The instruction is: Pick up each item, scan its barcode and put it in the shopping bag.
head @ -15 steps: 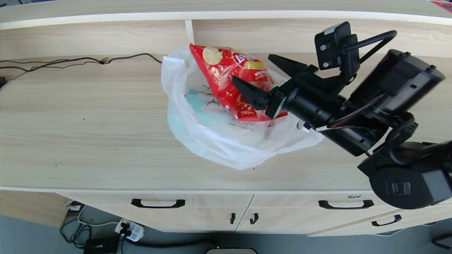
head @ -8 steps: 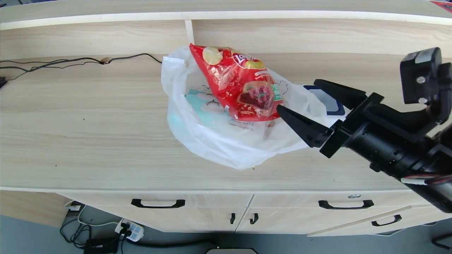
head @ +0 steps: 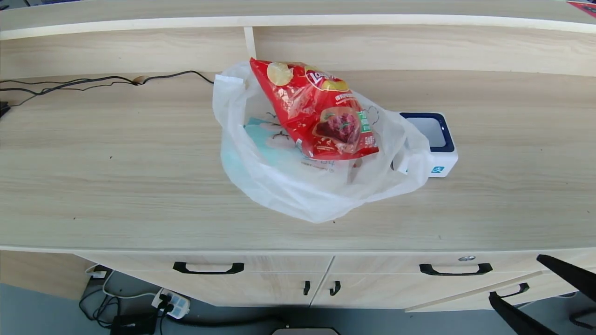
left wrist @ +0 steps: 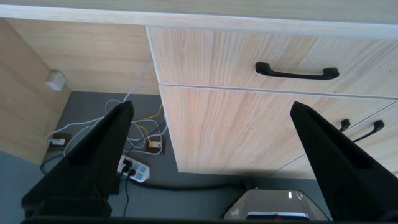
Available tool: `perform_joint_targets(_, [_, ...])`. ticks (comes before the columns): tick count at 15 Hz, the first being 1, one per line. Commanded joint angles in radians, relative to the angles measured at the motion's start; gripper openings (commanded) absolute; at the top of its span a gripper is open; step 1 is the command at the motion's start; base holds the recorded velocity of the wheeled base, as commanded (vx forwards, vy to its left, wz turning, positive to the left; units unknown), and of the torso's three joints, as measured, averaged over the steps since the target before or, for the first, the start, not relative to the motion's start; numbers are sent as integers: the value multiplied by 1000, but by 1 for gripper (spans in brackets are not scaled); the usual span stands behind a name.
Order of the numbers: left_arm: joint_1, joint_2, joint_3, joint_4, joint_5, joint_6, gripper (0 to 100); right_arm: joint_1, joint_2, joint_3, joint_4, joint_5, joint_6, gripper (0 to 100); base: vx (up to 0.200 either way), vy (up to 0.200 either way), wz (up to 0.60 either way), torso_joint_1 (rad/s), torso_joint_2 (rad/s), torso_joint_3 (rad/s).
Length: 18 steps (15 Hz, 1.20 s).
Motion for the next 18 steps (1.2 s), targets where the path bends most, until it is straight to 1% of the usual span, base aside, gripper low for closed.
perform_joint_targets(1, [0,0,0,0,0,0,100,-13,-409,25,428,-98,101,100,0,0,0,0,0,0])
perform_joint_targets(2, [0,0,0,0,0,0,100,-49,-460,25,586,-98,182,100,0,0,0,0,0,0])
perform_joint_targets(3, [0,0,0,0,0,0,100,-59,-454,25,595,-97,190,100,0,0,0,0,0,0])
perform_joint_targets(4, [0,0,0,0,0,0,100,-59,-454,23,632,-90,176,100,0,0,0,0,0,0])
perform_joint_targets(5, [0,0,0,0,0,0,100,-59,-465,23,706,-63,147,100,0,0,0,0,0,0])
perform_joint_targets(6, [-1,0,0,0,0,0,100,-59,-461,17,725,18,90,100,0,0,0,0,0,0])
perform_joint_targets(7, [0,0,0,0,0,0,100,-61,-445,10,727,54,58,100,0,0,0,0,0,0])
perform_joint_targets(8, [0,0,0,0,0,0,100,-75,-354,-64,727,52,62,100,0,0,0,0,0,0])
perform_joint_targets(9, [0,0,0,0,0,0,100,-139,-262,-142,727,52,97,100,0,0,0,0,0,0])
perform_joint_targets(10, [0,0,0,0,0,0,100,-240,-185,-191,727,37,136,100,0,0,0,0,0,0])
perform_joint_targets(11, [0,0,0,0,0,0,100,-299,-159,-210,727,20,139,100,0,0,0,0,0,0])
perform_joint_targets(12, [-1,0,0,0,0,0,100,-346,-187,-210,739,3,144,100,0,0,0,0,0,0])
perform_joint_targets(14, [0,0,0,0,0,0,100,-397,-408,-135,830,0,139,100,0,0,0,0,0,0])
perform_joint_targets(16, [0,0,0,0,0,0,100,-553,-609,-132,1000,6,139,100,0,0,0,0,0,0])
perform_joint_targets(17, [0,0,0,0,0,0,100,-584,-646,-133,1029,32,144,100,0,0,0,0,0,0])
perform_joint_targets(18, [0,0,0,0,0,0,100,-587,-679,-119,1005,103,148,100,0,0,0,0,0,0])
